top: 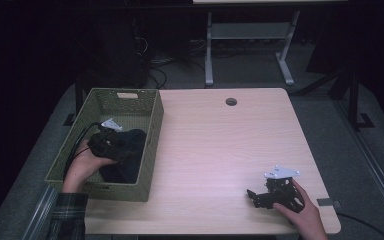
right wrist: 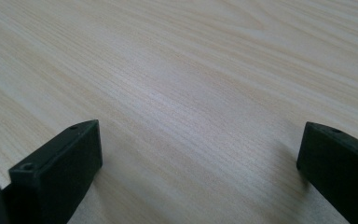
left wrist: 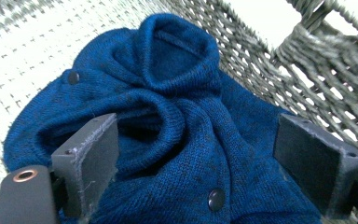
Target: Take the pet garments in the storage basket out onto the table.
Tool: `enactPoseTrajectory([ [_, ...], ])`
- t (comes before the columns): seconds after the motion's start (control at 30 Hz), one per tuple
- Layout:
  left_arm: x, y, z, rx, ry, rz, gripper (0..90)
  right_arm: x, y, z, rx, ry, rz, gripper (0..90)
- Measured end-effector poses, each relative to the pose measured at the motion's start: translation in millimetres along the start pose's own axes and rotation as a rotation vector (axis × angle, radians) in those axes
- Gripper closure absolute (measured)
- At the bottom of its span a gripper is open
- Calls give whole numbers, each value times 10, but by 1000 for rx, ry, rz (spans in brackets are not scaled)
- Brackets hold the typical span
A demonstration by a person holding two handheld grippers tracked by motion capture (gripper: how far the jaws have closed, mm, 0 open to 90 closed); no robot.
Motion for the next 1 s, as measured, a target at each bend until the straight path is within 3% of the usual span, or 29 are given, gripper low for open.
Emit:
enactPoseTrajectory([
  [0.5, 116, 208, -14, 37, 49, -66, 139, 0, 0, 0, 0, -1, -1, 0],
  [0.73, 190, 347, -14, 74, 60, -114, 140, 0, 0, -1, 0, 0, 0, 0],
  [1.0, 223, 438, 8, 66, 77, -168, 136, 1, 0, 0, 0, -1, 0, 0],
])
Point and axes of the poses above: each handheld gripper's, and its own axes: y roughly forward along the jaws, x roughly out of its underside, z roughly to its right, the point moved 4 cm from there along y, roughly forward along the jaws, and after that the axes turned 5 degrees about y, right-handed, at the moved point
